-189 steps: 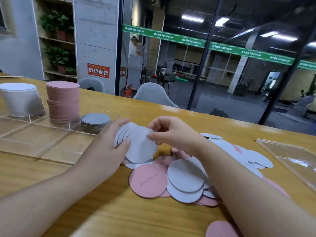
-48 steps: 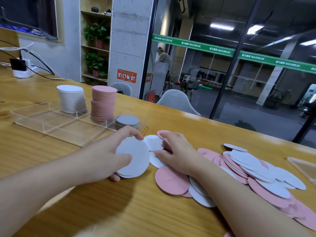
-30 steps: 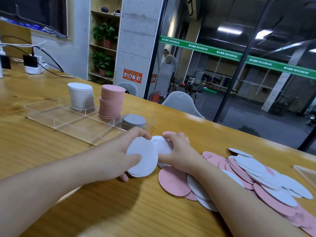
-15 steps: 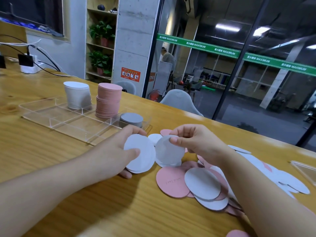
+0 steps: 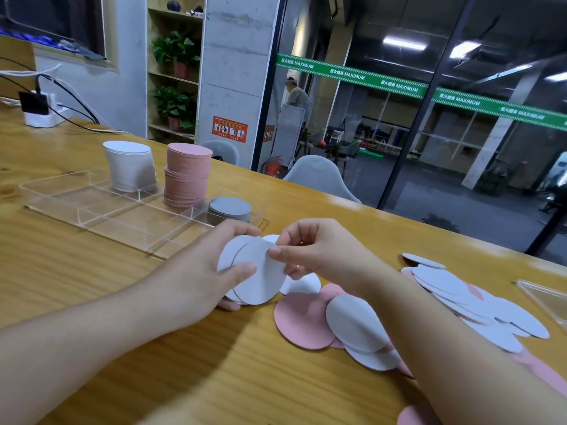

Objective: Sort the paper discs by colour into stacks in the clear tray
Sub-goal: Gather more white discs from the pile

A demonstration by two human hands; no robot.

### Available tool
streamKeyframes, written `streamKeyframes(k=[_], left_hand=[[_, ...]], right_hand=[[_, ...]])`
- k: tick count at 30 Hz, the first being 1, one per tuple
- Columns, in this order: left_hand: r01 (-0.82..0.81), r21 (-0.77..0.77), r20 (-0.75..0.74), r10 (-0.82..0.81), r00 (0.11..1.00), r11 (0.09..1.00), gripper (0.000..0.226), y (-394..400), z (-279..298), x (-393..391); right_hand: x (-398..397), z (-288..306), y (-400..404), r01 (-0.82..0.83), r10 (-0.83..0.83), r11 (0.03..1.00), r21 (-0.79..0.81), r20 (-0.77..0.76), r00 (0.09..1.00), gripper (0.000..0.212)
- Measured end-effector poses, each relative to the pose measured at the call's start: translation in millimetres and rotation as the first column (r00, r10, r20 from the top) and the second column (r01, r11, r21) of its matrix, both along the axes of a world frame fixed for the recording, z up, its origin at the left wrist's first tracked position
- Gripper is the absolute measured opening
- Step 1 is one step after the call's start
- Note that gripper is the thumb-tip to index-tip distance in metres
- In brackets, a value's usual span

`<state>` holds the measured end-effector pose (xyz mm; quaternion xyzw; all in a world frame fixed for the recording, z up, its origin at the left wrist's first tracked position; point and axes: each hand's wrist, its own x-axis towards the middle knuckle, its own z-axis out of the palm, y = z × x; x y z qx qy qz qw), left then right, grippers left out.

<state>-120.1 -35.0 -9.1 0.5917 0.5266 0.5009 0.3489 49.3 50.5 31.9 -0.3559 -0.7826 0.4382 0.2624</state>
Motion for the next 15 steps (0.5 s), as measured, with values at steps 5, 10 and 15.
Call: streamKeyframes(k=[5, 10, 15], left_hand=[[-0.056, 0.010, -0.122, 0.057, 0.991, 0.998, 0.032, -3.3, 4.4, 0.2], [-0.080, 0.005, -0.152, 0.080, 0.985, 0.997, 0.030, -6.1, 8.6, 1.5], [-0.083, -0.002, -0.158, 0.081, 0.984, 0.997, 0.030, -6.8, 10.2, 1.1]], right_hand=[[4.6, -14.2, 7.9, 0.112, -0.185, 0.955, 0.276, 0.256, 0.949, 0.018], [0.2, -20.6, 5.6, 0.010, -0.242, 0.908, 0.418, 0.506, 0.828, 0.032], [-0.8, -11.9, 0.9, -0.037, -0.217, 0.931, 0.362, 0.634, 0.743, 0.046]])
